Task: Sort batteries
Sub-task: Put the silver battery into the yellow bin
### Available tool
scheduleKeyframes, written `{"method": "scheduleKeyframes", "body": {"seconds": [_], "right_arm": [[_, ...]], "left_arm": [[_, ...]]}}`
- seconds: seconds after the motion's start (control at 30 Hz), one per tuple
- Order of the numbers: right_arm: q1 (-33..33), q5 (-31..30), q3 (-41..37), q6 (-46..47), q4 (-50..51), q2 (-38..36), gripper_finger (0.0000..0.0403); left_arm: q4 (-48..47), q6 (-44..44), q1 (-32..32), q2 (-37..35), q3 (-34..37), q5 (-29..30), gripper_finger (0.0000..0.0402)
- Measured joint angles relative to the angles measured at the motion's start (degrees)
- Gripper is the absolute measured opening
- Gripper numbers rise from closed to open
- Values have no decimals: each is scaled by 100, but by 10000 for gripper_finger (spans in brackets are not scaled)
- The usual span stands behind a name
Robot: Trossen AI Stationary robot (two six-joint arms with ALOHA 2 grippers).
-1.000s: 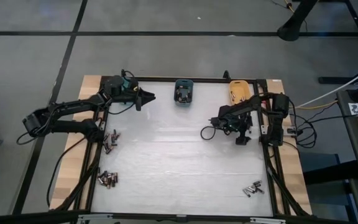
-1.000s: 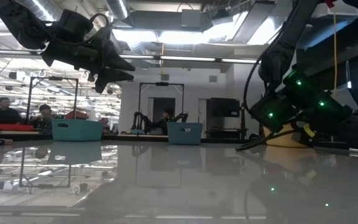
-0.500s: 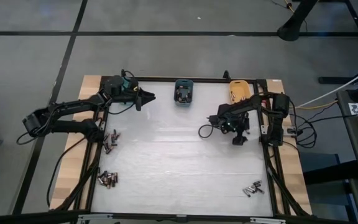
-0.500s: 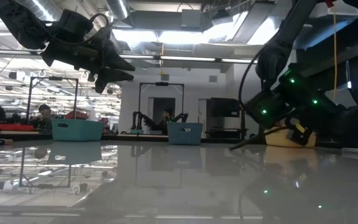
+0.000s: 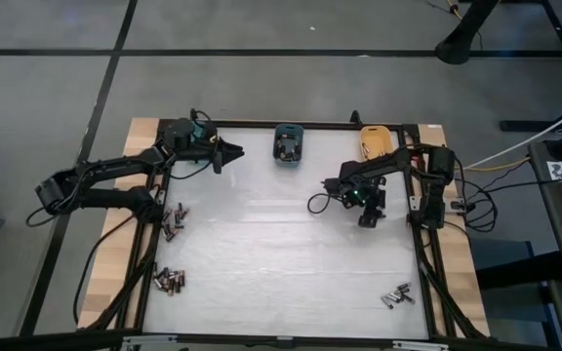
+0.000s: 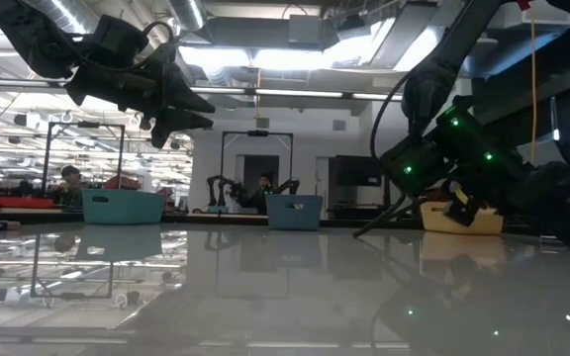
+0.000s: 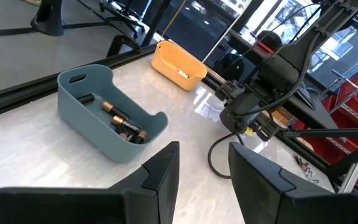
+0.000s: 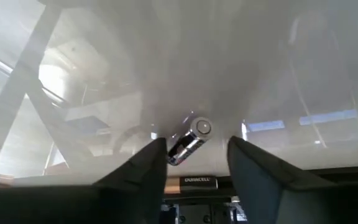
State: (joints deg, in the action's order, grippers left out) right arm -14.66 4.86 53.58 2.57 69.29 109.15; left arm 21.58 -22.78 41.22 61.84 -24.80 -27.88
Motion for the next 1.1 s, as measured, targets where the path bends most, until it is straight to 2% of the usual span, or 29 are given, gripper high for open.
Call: {"method": "scheduleKeyframes", "body": {"seconds": [0.27,0.5,0.77,0.9,1.1], "right_arm": [[-4,443,7,7,-56,-9,22],[2,751,363,-135,96,-53,27],[-136,731,1215,-241,565,-1034,17],[-527,333,1833,-11,626,-1486,29],[-1629,-761,2590,15,571,-1680,19]], "left_arm": [[0,35,-1,0,1,0,129],[0,-1,1,0,0,0,129],[0,-180,1,0,0,0,129],[2,-210,1,1,0,0,129],[2,-212,-1,2,0,0,129]]}}
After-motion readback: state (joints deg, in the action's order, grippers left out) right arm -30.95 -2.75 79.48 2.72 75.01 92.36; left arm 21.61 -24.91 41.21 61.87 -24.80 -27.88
